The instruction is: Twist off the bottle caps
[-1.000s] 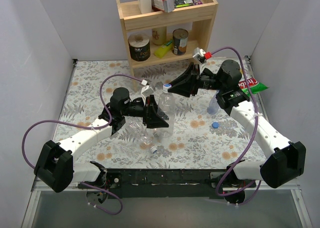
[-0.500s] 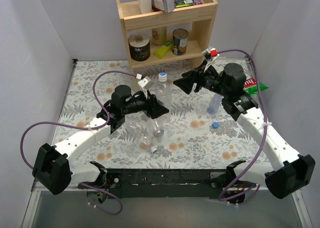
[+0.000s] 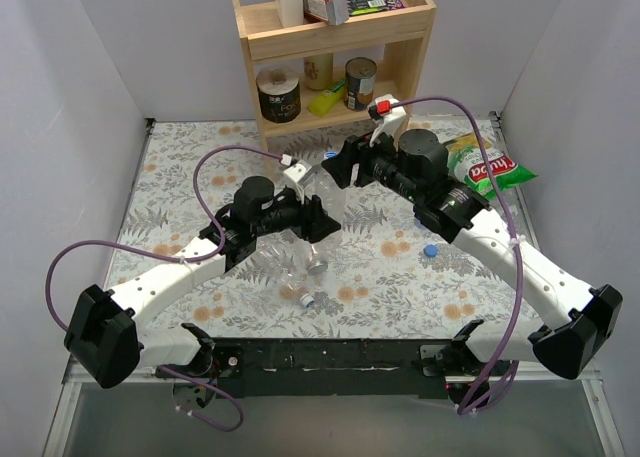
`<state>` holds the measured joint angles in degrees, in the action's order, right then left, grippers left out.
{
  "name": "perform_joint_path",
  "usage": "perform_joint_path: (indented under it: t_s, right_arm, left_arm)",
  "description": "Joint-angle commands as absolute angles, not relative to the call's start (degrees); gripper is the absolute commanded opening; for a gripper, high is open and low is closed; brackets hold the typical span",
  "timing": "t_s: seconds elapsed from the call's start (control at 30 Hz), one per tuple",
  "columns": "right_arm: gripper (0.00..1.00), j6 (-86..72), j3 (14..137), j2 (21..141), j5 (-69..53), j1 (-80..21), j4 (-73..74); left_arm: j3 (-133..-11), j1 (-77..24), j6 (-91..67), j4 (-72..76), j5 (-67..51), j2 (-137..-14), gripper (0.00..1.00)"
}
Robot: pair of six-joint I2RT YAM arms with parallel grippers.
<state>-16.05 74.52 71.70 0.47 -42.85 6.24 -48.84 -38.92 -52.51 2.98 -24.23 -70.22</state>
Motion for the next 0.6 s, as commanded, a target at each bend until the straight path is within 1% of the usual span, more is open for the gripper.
perform_joint_path:
  t_s: [0.0, 0.1, 0.2, 0.3, 0.33, 0.4, 0.43, 0.5, 0.53, 0.57]
  right_arm:
    - [0.7, -15.7, 78.3, 73.6, 6.4, -43.7, 7.7]
    - [0.7, -16.1, 78.1, 73.9, 6.2, -43.8, 7.7]
    - [0.67, -16.3, 77.6, 73.9, 5.9, -43.8, 6.5]
    - [0.59, -16.4, 76.9, 73.9, 5.2, -43.8, 5.3]
    - [0.54, -16.3, 76.8, 74.0, 4.8, -43.8, 4.9]
    - [0.48, -16.3, 76.7, 74.3, 4.2, -43.8, 4.9]
    - [0.43, -16.3, 76.7, 74.4, 3.3, -43.9, 4.9]
    - [0.38, -16.1, 76.6, 74.7, 2.4, -43.7, 4.7]
    - [0.33, -15.9, 76.6, 74.9, 1.8, -43.7, 4.7]
    - [0.29, -15.8, 76.5, 75.0, 1.4, -43.7, 4.7]
  left_arm:
    - [-51.5, -39.7, -51.1, 2.3, -22.3, -70.3, 0.41]
    - [-51.5, -40.0, -51.0, 2.2, -22.3, -70.1, 0.41]
    - [-51.5, -40.3, -50.8, 2.2, -22.5, -70.2, 0.41]
    - [-51.8, -40.5, -50.3, 1.8, -22.5, -70.5, 0.41]
    - [-51.8, -40.6, -50.2, 1.7, -22.5, -70.7, 0.41]
    - [-51.9, -40.8, -49.7, 1.4, -22.2, -70.6, 0.41]
    - [-51.9, -41.0, -49.7, 1.4, -22.0, -70.6, 0.41]
    - [-51.9, -41.0, -49.6, 1.2, -21.8, -70.5, 0.41]
    - [-51.9, -41.0, -49.4, 1.2, -21.7, -70.5, 0.41]
    - [-52.0, -41.0, -49.4, 1.1, -21.8, -70.4, 0.41]
